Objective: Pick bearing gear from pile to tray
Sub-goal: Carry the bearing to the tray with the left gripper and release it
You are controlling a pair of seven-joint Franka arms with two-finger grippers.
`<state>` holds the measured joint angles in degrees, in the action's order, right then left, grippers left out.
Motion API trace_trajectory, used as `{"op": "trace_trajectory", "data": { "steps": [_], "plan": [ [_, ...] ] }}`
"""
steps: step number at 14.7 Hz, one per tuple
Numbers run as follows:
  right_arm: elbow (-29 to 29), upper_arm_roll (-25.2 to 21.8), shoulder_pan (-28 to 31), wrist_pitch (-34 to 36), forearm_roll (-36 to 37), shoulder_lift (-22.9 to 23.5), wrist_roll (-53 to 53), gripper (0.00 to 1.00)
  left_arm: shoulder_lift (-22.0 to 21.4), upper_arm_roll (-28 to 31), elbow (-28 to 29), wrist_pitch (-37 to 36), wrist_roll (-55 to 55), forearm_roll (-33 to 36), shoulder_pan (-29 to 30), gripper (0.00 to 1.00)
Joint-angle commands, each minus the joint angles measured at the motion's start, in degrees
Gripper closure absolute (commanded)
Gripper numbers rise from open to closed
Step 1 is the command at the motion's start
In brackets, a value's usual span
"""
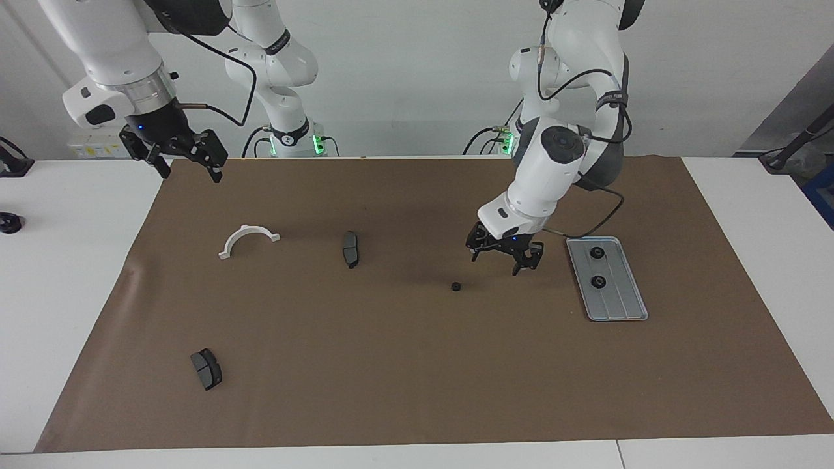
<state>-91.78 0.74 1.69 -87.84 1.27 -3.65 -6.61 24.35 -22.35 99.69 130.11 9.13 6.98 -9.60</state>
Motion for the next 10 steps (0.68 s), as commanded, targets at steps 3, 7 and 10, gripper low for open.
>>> {"op": "trace_trajectory", "data": {
  "steps": [3,7,10],
  "plan": [
    [-3.6,0.0,0.5,-2.6,-0.7,-2.2,-0.4,0.0,3.6,-2.8,0.4,2.3,4.8,3.2,-0.2,0.0],
    [-3.5,-0.1,0.7,-2.2,-0.7,-2.2,-0.4,0.0,3.0,-3.2,2.4,2.4,5.4,5.2,-0.2,0.0],
    [-3.7,-0.1,0.7,-2.3,-0.7,-2.2,-0.3,0.0,2.7,-3.3,4.0,3.0,6.2,10.3,-0.1,0.0]
  ]
}}
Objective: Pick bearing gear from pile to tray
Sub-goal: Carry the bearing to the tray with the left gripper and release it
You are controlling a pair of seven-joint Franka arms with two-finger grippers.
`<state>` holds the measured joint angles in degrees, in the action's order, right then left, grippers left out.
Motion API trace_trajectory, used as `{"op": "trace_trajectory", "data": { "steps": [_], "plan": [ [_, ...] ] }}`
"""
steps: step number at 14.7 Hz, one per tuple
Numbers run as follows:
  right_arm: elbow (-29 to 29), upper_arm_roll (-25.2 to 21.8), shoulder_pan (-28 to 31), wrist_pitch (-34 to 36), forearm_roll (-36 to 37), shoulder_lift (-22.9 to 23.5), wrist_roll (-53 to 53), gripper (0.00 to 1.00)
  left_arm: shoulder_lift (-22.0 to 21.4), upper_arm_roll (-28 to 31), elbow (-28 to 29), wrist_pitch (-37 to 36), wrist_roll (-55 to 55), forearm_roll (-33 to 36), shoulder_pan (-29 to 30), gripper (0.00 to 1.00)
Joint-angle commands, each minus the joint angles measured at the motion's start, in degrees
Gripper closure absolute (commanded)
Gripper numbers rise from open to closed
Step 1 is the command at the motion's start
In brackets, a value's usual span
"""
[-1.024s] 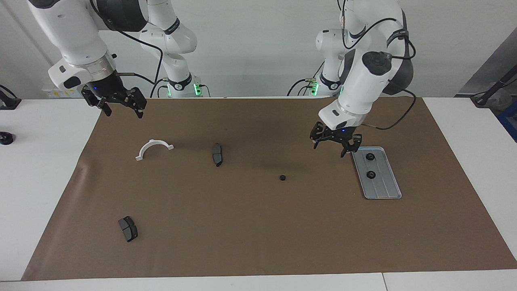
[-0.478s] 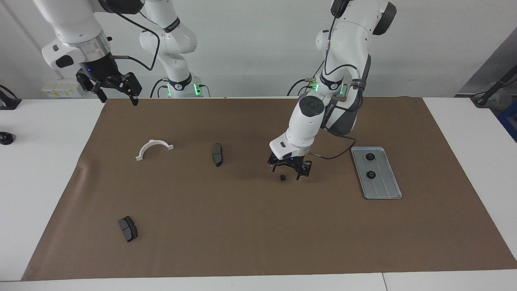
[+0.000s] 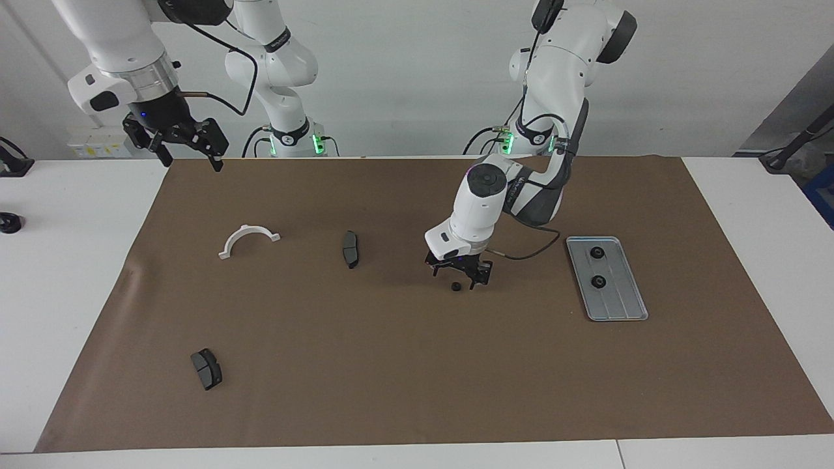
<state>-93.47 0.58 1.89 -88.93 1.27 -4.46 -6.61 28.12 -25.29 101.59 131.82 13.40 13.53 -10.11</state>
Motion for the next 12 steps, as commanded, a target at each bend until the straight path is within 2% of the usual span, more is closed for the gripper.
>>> {"op": "trace_trajectory", "data": {
  "steps": [1,4,6,9,12],
  "plan": [
    [-2.0,0.0,0.3,-1.3,-0.7,-1.4,-0.3,0.0,-1.1,-0.5,2.7,1.9,1.9,4.0,0.4,0.0],
    [-2.0,-2.4,-1.9,-1.6,-0.7,-1.3,-0.2,0.0,-1.1,-0.5,3.9,3.7,1.9,4.0,0.4,0.0],
    [-2.0,-3.0,-2.1,-1.6,-0.6,-1.3,-0.2,0.0,-0.9,-0.5,3.9,3.8,1.8,4.1,0.4,0.11],
    [-2.2,-6.0,-5.4,-1.6,-0.5,-1.4,-0.2,0.0,-0.9,-0.5,3.9,3.8,1.7,4.8,0.4,0.4],
    [-2.2,-5.9,-4.4,-1.6,-0.4,-1.4,0.3,0.0,-0.9,-0.5,3.9,3.4,1.4,7.8,0.4,0.82]
  ]
}}
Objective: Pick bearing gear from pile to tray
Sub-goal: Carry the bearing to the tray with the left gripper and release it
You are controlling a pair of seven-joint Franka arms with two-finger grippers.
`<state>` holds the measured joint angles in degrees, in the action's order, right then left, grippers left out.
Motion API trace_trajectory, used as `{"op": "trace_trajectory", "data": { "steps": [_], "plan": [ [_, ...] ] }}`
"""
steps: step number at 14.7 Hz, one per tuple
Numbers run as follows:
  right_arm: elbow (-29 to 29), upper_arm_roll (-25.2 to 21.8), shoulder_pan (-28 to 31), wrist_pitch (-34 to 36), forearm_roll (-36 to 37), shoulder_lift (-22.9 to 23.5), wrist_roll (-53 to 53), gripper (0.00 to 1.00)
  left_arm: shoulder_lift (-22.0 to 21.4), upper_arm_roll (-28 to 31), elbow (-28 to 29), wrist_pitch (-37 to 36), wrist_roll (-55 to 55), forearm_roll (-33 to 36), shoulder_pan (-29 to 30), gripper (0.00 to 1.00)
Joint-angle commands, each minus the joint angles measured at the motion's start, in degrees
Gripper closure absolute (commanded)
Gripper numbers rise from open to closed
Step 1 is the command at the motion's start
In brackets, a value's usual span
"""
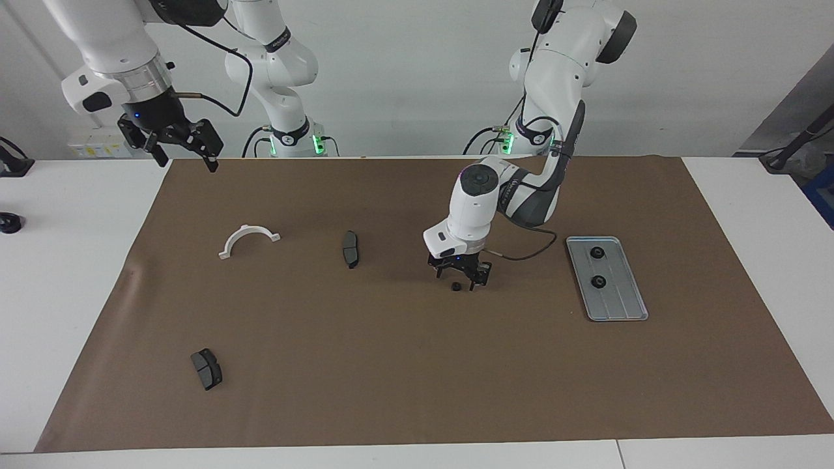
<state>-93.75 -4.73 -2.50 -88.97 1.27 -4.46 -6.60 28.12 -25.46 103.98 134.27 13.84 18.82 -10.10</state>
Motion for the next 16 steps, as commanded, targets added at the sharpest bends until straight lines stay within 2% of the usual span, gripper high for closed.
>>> {"op": "trace_trajectory", "data": {
  "steps": [1,4,8,12,13,16],
  "plan": [
    [-2.0,-0.6,-0.1,-1.5,-0.4,-1.4,0.4,0.0,-0.9,-0.4,1.3,0.5,1.0,3.1,0.3,0.98],
    [-2.0,-0.6,-0.2,-1.4,-0.3,-1.5,0.7,0.0,-1.3,-0.4,-0.9,-3.5,0.8,3.5,0.3,1.0],
    [0.2,-0.6,-0.8,0.0,0.4,0.9,2.3,0.0,-7.8,-0.3,0.1,-8.4,1.1,3.1,1.3,1.0],
    [-1.0,-0.5,-0.8,-0.9,-0.6,1.0,1.9,0.0,-14.4,1.8,2.9,-12.7,0.3,2.4,3.2,1.0],
    [-0.8,-0.5,-0.9,-0.9,-0.3,1.3,1.9,0.0,-15.8,3.6,3.9,-12.7,-0.5,1.1,3.2,1.0],
    [-0.9,-0.4,-0.9,-0.9,-0.2,1.1,2.1,0.0,-18.9,10.3,6.0,-12.7,-8.1,-8.4,2.6,1.0]
  ]
}}
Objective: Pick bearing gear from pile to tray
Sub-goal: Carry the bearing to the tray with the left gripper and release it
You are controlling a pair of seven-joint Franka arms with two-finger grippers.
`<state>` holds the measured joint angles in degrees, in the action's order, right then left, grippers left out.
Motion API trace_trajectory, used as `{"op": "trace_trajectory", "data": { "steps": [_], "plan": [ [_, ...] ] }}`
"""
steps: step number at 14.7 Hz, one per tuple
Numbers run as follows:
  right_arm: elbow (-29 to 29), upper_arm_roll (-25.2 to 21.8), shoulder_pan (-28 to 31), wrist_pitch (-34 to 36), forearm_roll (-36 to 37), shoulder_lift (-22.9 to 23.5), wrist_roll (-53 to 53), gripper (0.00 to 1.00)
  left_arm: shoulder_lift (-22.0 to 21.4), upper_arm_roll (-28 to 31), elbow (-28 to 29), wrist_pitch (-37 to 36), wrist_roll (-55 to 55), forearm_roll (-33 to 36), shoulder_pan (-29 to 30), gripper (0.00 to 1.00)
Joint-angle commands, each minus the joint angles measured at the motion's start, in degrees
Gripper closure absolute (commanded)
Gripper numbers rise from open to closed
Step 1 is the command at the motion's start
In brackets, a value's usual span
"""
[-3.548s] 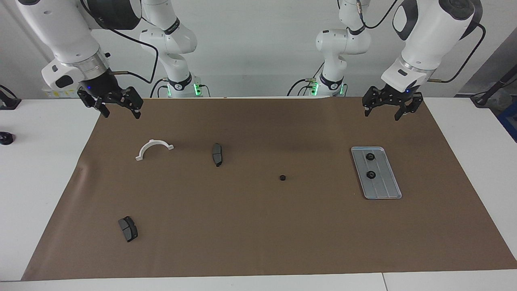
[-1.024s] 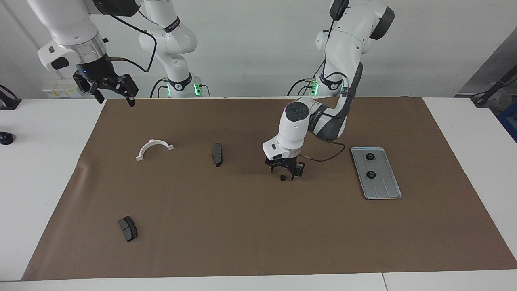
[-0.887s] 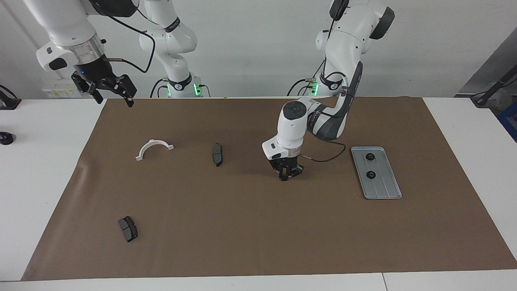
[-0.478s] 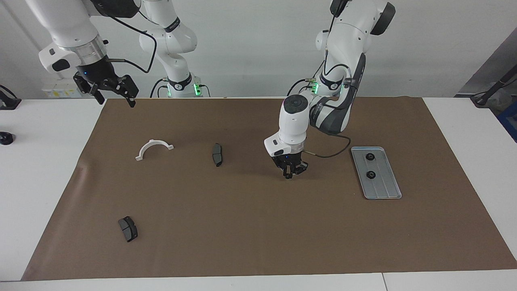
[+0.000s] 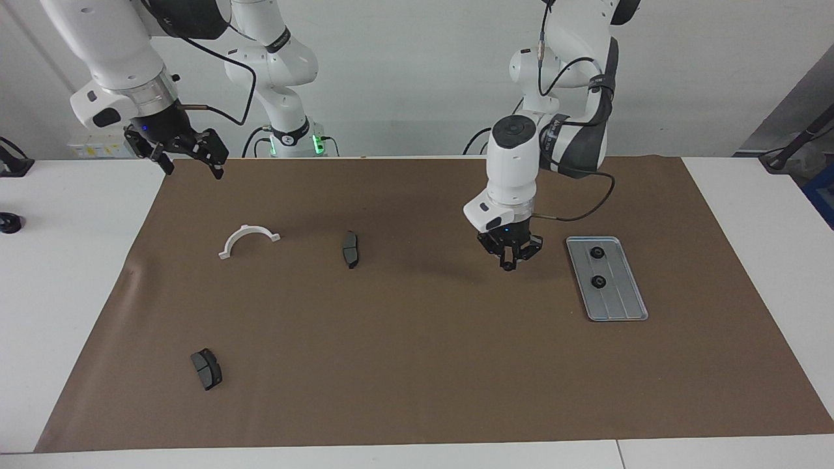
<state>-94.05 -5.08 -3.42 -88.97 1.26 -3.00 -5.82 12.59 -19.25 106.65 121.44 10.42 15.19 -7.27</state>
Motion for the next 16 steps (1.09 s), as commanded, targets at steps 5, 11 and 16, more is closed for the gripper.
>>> {"op": "trace_trajectory", "data": {
  "steps": [5,11,16],
  "plan": [
    [-0.5,0.0,0.7,-0.2,-0.6,-0.7,1.3,0.0,-4.2,15.5,3.9,0.6,-15.7,-10.2,-0.2,1.0],
    [-0.5,0.0,0.2,-0.2,-0.6,-0.7,1.3,0.0,-5.9,25.6,10.2,7.7,-20.3,-13.8,-0.6,1.0],
    [-0.5,0.0,0.2,-0.2,-0.6,-0.7,1.3,0.0,-5.2,28.0,15.3,17.7,-23.2,-13.8,-0.6,1.0]
  ]
}}
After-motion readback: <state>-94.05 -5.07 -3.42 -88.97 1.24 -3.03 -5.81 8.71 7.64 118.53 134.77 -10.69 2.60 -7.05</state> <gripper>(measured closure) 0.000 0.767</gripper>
